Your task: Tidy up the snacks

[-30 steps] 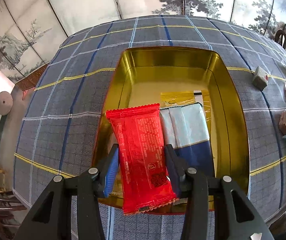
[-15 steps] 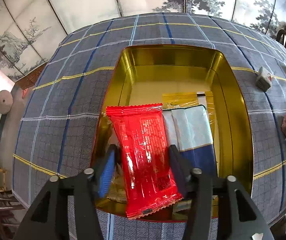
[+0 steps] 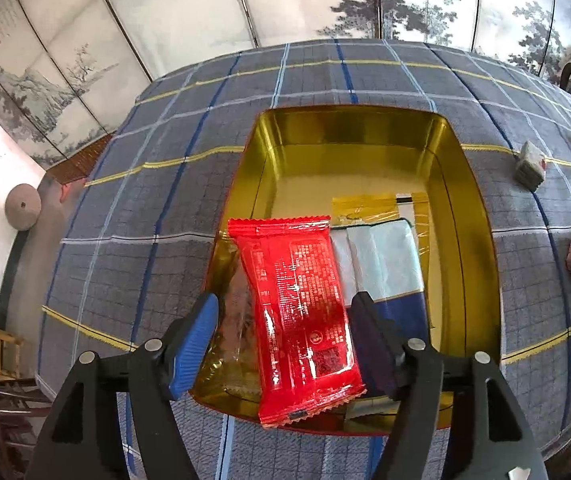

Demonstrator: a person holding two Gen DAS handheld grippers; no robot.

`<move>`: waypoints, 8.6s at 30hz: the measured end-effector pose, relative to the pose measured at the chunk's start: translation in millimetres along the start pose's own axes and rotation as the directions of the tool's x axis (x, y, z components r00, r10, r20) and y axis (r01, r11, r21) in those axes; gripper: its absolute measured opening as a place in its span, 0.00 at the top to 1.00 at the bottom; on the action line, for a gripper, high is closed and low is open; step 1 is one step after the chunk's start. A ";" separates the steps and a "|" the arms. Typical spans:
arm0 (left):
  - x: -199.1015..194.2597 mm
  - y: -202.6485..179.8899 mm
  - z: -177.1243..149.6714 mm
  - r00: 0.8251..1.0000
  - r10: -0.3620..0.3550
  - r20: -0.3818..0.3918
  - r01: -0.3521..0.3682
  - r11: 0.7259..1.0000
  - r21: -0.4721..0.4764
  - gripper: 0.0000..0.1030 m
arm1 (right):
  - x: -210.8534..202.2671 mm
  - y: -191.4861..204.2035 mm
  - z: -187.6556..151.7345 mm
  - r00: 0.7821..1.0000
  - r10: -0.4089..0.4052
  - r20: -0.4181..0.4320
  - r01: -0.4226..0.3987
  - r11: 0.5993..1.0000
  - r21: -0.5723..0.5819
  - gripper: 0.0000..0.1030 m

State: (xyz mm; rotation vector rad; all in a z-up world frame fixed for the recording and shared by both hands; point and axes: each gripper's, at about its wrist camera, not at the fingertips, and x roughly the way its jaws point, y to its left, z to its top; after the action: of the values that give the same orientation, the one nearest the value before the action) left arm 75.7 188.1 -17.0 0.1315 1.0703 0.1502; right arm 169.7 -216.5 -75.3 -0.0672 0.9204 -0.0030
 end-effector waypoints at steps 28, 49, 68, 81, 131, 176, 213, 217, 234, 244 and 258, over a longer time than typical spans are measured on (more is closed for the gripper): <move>-51.7 -1.8 -37.3 0.988 0.095 0.118 -0.072 0.980 -0.185 0.20 | -17.8 19.7 3.5 0.994 -0.102 -0.028 0.104 0.990 0.092 0.63; -62.6 24.7 -61.4 0.987 0.120 0.107 -0.078 0.940 -0.332 0.19 | -91.8 125.5 6.0 0.984 0.159 0.078 -0.163 0.985 0.058 0.63; -62.7 60.5 -79.2 0.988 0.141 0.068 -0.103 0.912 -0.396 0.15 | -109.4 292.1 3.5 0.943 0.331 0.037 -0.323 0.936 -0.142 0.63; -61.5 75.9 -92.2 0.989 0.144 0.038 -0.116 0.902 -0.416 0.13 | -102.8 349.3 -1.3 0.949 0.316 -0.006 -0.311 0.930 -0.198 0.63; -74.8 31.2 -88.3 0.994 0.094 0.063 -0.067 0.940 -0.335 0.13 | -126.7 301.3 -17.6 0.924 0.382 0.023 -0.361 0.890 -0.279 0.52; -64.1 -85.7 -62.8 1.000 -0.027 0.006 0.028 0.997 -0.079 0.11 | -76.8 117.9 -77.9 0.889 0.297 -0.348 -0.457 0.619 -0.639 0.73; -34.0 -228.0 -19.1 0.917 -0.373 -0.142 0.342 0.918 -0.200 0.18 | -20.4 -6.6 -27.3 0.988 0.154 0.035 -0.149 0.983 -0.105 0.79; -27.0 -242.1 -9.3 0.898 -0.410 -0.158 0.359 0.892 -0.275 0.29 | -18.3 -10.9 -30.2 0.984 0.168 0.055 -0.162 0.981 -0.102 0.79; -4.2 -258.8 -2.4 0.883 -0.427 -0.192 0.349 0.873 -0.340 0.65 | -17.4 -20.5 -29.3 0.975 0.214 0.054 -0.211 0.975 -0.067 0.79; -15.1 -251.1 -7.6 0.899 -0.403 -0.169 0.355 0.899 -0.256 0.75 | -18.1 -13.0 -29.3 0.982 0.181 0.053 -0.176 0.980 -0.093 0.79; -33.7 -240.4 -23.7 0.930 -0.338 -0.142 0.323 0.939 -0.123 0.75 | -18.2 -3.3 -30.3 0.988 0.146 0.054 -0.139 0.983 -0.116 0.79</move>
State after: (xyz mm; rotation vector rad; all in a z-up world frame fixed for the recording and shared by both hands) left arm 53.0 -53.4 -42.4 -0.1532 1.2289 -0.0941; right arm 134.7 -220.9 -78.9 -0.1054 0.8607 0.1828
